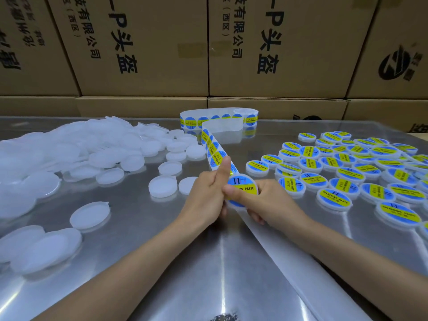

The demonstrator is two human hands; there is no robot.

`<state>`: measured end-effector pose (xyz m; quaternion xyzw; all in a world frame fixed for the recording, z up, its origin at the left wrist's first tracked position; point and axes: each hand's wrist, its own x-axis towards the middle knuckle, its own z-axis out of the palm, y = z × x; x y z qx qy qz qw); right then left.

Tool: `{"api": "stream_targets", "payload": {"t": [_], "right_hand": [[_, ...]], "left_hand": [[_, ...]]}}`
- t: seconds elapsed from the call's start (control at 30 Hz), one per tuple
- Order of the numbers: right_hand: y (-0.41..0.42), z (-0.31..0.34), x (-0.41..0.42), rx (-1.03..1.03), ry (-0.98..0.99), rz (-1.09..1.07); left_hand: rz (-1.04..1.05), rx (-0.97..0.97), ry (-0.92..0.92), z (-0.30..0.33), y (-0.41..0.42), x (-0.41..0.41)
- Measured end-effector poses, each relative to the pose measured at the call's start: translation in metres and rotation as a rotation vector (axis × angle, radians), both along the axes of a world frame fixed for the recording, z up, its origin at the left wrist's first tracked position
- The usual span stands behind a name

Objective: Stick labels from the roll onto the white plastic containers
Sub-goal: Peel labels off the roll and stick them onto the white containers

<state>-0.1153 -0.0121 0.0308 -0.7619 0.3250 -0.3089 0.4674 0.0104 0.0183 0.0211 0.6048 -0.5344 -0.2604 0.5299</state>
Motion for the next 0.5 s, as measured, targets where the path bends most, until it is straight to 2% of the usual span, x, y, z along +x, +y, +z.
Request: {"api": "stream_targets", "payload": {"t": [0.13, 0.27, 0.43, 0.5], "right_hand": [[0.001, -0.003, 0.001, -0.004, -0.061, -0.021], [-0.007, -0.008, 0.002, 0.069, -0.043, -0.148], [-0.012, -0.009, 0.001, 0.158, -0.082, -0.207], [-0.013, -0.010, 0.001, 0.166, -0.090, -0.225]], "left_hand": [[-0.017, 0.056, -0.024, -0.001, -0.002, 0.001], [-0.153, 0.054, -0.066, -0.004, -0.002, -0.002], [-0.039, -0.047, -0.353, -0.005, 0.002, -0.002], [-0.031, -0.046, -0.390, -0.005, 0.002, -0.001]]}}
